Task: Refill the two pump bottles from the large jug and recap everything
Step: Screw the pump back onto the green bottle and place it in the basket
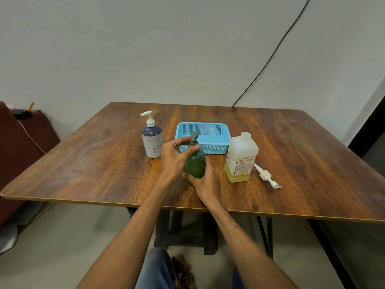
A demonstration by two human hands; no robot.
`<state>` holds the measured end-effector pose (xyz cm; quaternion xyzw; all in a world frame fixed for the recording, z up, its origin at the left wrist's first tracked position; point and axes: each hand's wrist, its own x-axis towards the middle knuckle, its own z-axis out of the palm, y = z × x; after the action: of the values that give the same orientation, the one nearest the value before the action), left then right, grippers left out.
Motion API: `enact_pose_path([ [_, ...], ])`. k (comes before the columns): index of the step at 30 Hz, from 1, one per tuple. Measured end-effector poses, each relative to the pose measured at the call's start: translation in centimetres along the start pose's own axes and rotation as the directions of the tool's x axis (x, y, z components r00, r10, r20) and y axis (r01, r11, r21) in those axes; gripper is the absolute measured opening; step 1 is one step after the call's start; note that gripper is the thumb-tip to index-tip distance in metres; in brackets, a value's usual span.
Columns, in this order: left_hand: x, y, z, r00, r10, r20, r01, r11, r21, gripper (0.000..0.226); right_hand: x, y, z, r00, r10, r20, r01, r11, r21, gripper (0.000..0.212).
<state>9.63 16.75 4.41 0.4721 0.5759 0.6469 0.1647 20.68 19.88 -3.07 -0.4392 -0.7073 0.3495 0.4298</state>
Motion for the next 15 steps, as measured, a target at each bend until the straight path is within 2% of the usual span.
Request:
enact_pose_path([
  [4,-0.2,-0.7,-0.8,0.994,-0.012,0.11,0.015,1.0,-0.023,0.047,-0.1,-0.2,-0.1,1.0,0.003,0.018,-0.003,0.999,0.038,0.077],
  [9,-2.3,-2.6,-1.1,0.958,-0.117,0.26,0.113,0.993,0.029,0.1,-0.1,-0.1,-0.8,0.995,0.026,0.095,-0.03,0.999,0.043,0.075],
  [11,-2.6,-3.0,-1.2,0.951,-0.124,0.284,0.106,0.991,0.077,0.1,-0.1,0.0,-1.4,0.986,0.025,0.162,-0.035,0.998,0.057,0.079],
  [15,-2.2,-3.1,-1.5,0.965,-0.099,0.244,0.064,0.987,0.144,0.084,0.3,-0.1,-3.3,0.959,0.03,0.28,-0.043,0.998,0.041,0.095],
])
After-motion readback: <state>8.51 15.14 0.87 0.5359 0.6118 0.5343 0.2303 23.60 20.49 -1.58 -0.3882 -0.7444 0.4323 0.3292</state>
